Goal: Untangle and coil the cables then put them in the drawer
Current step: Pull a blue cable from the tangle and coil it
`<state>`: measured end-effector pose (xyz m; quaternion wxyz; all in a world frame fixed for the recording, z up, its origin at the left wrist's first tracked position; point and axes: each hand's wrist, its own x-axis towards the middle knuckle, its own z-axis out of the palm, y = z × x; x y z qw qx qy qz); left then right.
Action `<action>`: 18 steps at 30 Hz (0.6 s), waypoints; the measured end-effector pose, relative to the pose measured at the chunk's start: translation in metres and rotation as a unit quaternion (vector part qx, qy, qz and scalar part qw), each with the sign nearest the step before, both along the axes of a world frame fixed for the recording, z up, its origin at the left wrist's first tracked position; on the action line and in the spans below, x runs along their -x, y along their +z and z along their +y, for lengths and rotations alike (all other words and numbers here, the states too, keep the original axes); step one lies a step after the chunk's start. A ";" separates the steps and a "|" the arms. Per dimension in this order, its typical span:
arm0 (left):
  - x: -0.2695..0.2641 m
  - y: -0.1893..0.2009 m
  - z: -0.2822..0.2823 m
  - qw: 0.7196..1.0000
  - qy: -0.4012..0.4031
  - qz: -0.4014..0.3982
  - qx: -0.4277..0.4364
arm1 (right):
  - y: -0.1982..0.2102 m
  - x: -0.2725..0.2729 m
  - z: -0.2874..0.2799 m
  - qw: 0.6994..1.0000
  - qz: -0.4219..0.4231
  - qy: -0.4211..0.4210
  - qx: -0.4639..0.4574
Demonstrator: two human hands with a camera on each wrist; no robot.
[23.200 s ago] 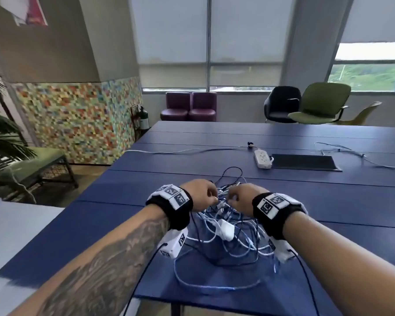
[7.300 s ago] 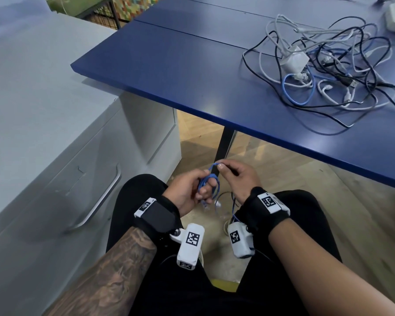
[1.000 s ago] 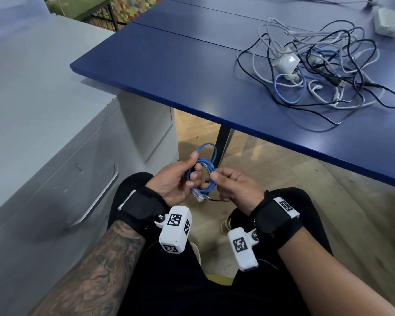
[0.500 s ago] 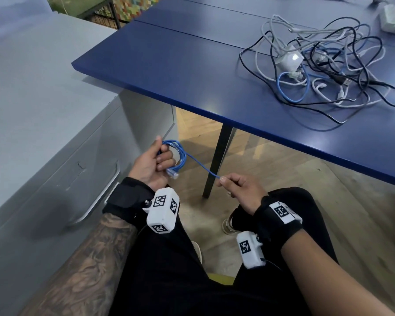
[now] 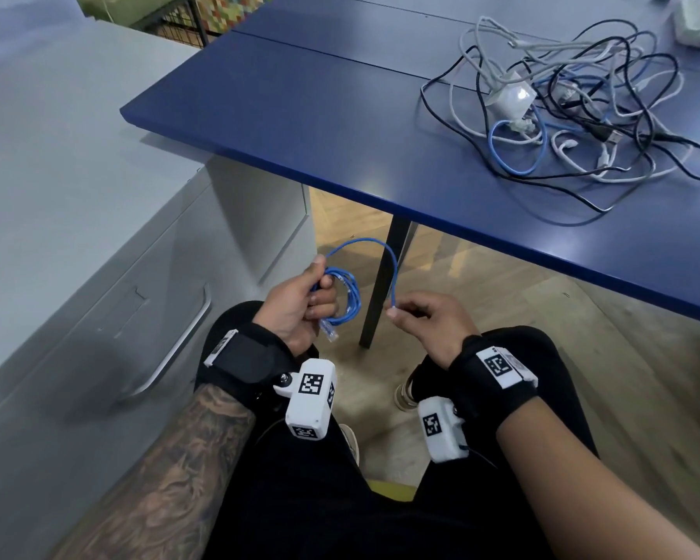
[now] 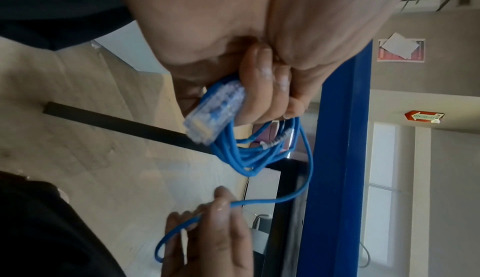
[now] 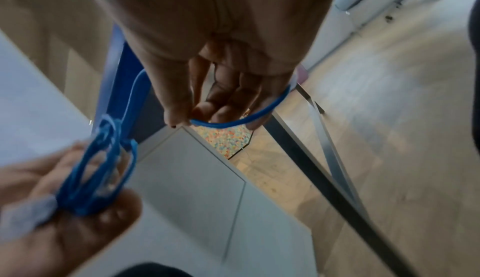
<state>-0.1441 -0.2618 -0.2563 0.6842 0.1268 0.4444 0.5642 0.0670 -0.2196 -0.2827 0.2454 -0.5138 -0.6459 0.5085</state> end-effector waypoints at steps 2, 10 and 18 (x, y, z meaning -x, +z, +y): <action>-0.006 -0.001 -0.002 0.999 -0.034 0.016 0.005 | 0.008 0.003 0.002 0.995 0.074 -0.066 0.014; -0.028 0.000 -0.009 0.993 -0.109 0.051 0.017 | 0.010 0.009 0.005 0.963 0.182 -0.187 0.069; -0.022 -0.001 -0.009 0.994 -0.103 -0.038 0.008 | -0.009 -0.001 0.001 0.983 0.047 -0.177 0.011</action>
